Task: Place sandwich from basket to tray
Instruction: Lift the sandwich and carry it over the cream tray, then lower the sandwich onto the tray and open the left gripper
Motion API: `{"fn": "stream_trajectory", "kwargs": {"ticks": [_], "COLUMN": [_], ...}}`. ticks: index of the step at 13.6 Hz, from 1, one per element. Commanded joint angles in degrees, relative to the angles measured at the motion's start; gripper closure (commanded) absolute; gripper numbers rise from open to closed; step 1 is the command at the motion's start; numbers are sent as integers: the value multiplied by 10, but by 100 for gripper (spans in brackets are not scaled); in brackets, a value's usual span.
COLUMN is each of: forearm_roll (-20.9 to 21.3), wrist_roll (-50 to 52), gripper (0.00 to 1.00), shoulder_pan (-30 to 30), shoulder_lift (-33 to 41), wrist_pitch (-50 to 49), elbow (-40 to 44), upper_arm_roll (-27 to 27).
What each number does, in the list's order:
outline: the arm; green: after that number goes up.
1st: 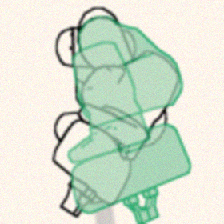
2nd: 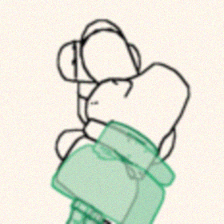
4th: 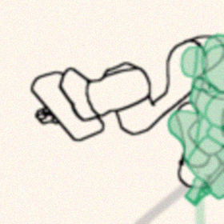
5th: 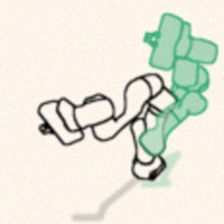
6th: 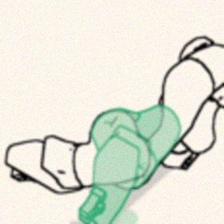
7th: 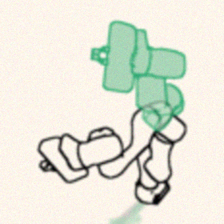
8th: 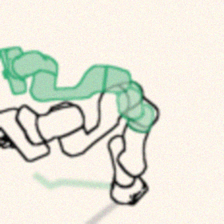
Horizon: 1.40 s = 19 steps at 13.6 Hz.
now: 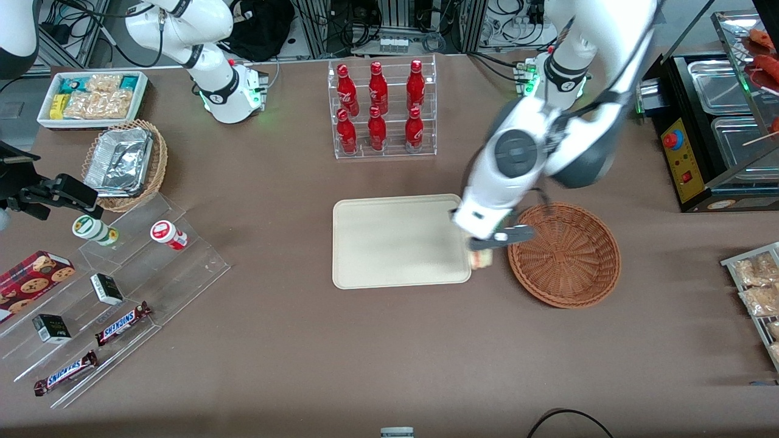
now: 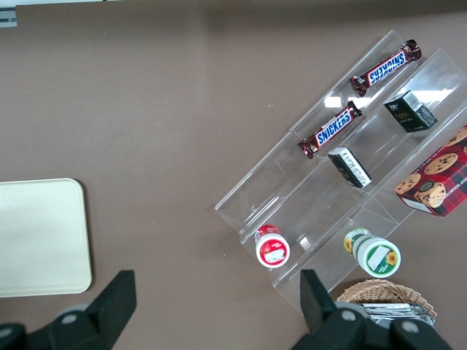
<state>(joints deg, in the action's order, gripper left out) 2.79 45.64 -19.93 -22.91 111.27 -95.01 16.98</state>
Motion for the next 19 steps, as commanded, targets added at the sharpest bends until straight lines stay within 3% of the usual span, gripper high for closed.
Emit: {"fn": "stream_trajectory", "kwargs": {"ticks": [1, 6, 9, 15, 16, 17, 18, 19], "forearm_roll": [12, 34, 62, 74, 74, 74, 74, 73], "wrist_roll": [4, 12, 45, 94, 94, 94, 94, 96], "gripper": [91, 91, 91, 86, 67, 16, 0, 0], "shoulder_pan": [-45, -102, -120, -132, -133, -133, -133, -132], "shoulder_lift": [-59, -127, -150, -173, -173, -173, -172, -167], "wrist_pitch": [0, 88, 110, 149, 149, 149, 149, 148], "elbow": [54, 56, 57, 50, 50, 50, 50, 50], "upper_arm_roll": [-5, -13, -13, -13, -13, -13, -13, -13]}}
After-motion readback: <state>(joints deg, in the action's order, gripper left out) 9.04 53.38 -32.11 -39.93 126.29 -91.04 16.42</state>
